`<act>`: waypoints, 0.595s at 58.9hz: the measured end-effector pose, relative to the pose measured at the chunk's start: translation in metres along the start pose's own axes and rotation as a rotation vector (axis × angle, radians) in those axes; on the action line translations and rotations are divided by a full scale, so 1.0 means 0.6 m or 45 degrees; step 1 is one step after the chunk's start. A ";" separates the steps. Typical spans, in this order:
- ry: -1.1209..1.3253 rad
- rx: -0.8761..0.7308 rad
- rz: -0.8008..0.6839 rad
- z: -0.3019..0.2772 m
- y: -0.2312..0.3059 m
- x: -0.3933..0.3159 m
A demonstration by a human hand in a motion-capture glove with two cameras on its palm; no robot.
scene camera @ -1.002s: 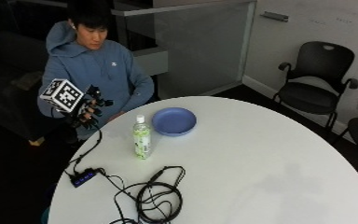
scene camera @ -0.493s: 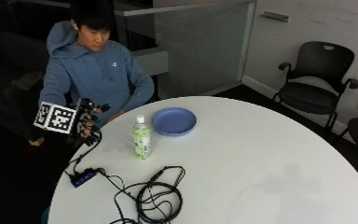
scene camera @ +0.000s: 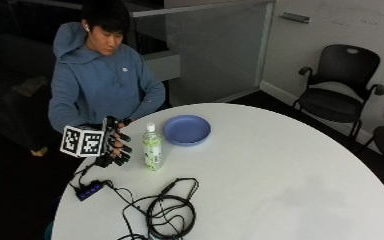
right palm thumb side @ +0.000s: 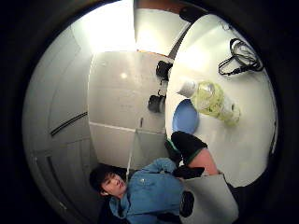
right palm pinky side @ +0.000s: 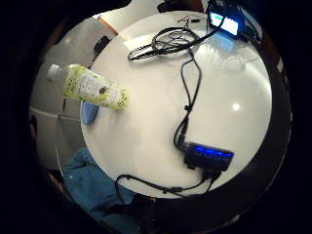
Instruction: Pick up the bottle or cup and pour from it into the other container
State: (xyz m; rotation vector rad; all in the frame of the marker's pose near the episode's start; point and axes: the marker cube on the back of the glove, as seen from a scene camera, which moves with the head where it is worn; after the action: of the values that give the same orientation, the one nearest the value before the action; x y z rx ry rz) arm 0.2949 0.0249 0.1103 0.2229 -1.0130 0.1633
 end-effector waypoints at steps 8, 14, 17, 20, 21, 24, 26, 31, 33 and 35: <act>-0.088 -0.055 0.001 0.041 -0.016 0.010; -0.182 -0.092 -0.012 0.076 -0.034 0.012; -0.235 -0.090 -0.036 0.097 -0.040 0.013; -0.297 -0.058 -0.074 0.118 -0.047 0.014; -0.321 -0.047 -0.086 0.125 -0.049 0.014; -0.398 -0.022 -0.114 0.145 -0.055 0.015; -0.445 -0.011 -0.120 0.158 -0.059 0.015; -0.510 0.021 -0.134 0.188 -0.072 0.016; -0.528 0.049 -0.139 0.197 -0.078 0.016; -0.550 0.087 -0.144 0.204 -0.084 0.015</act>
State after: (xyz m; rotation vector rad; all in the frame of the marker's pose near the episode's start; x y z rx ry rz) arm 0.2110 -0.0554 0.1751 0.3882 -1.4211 0.0460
